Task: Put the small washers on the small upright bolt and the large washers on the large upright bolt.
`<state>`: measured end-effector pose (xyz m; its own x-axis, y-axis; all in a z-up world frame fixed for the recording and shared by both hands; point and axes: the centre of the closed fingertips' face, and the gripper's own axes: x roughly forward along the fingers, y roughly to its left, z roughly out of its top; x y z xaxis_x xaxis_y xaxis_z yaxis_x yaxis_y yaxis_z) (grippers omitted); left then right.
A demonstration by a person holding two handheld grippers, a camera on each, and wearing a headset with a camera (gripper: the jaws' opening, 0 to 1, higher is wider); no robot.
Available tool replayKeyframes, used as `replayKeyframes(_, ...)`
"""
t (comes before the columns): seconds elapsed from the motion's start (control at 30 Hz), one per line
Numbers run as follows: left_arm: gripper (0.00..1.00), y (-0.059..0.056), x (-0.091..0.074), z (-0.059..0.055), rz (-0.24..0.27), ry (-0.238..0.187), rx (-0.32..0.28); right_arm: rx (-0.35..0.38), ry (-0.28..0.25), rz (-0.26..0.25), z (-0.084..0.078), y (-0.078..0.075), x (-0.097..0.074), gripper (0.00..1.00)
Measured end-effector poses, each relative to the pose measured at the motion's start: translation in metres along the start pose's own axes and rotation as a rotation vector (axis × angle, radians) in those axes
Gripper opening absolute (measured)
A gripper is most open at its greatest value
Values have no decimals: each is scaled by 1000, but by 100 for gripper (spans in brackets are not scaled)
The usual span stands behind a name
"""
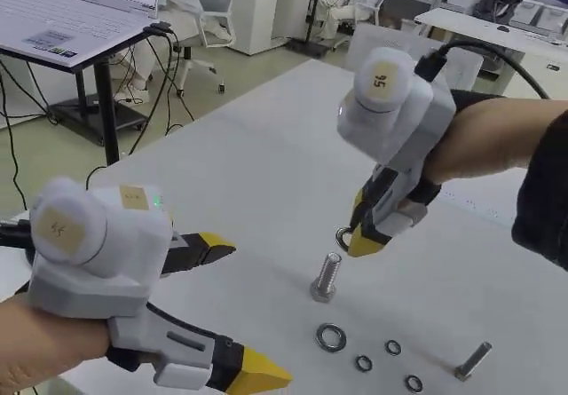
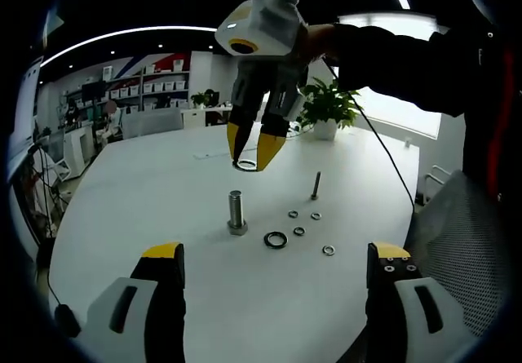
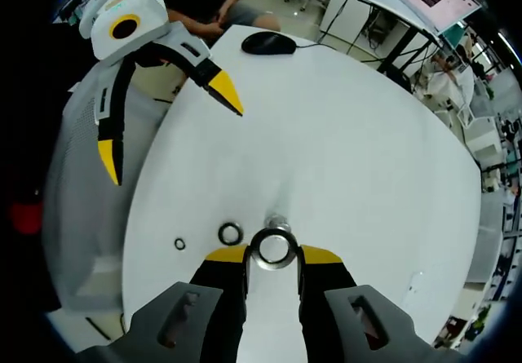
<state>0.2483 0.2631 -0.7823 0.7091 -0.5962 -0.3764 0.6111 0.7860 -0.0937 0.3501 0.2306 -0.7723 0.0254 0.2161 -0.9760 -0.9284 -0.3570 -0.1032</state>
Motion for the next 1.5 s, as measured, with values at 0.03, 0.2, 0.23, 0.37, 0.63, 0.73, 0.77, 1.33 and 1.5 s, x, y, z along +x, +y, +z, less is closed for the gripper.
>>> replayKeyframes(0.03,93,0,0,0,0,0,0,-2,5,-1,0,-1,2,23)
replayKeyframes(0.2,92,0,1,-1,3,1,-4,-5,23,15,-2,-3,14,23)
replayKeyframes(0.23,92,0,1,-1,3,2,-5,-5,24,15,-2,-4,15,23)
replayKeyframes(0.37,92,-1,3,-2,2,4,-8,-5,34,18,-5,-6,22,23)
replayKeyframes(0.63,92,0,4,-3,1,7,-10,-8,41,25,-6,-8,29,23)
replayKeyframes(0.73,92,0,5,-4,2,8,-13,-6,42,32,-5,-10,33,23)
replayKeyframes(0.77,92,0,5,-4,2,8,-13,-6,45,35,-6,-11,34,23)
replayKeyframes(1.33,91,1,6,-6,1,14,-22,-1,52,49,-10,-11,42,23)
replayKeyframes(1.5,91,1,6,-7,0,13,-25,1,58,52,-9,-11,46,23)
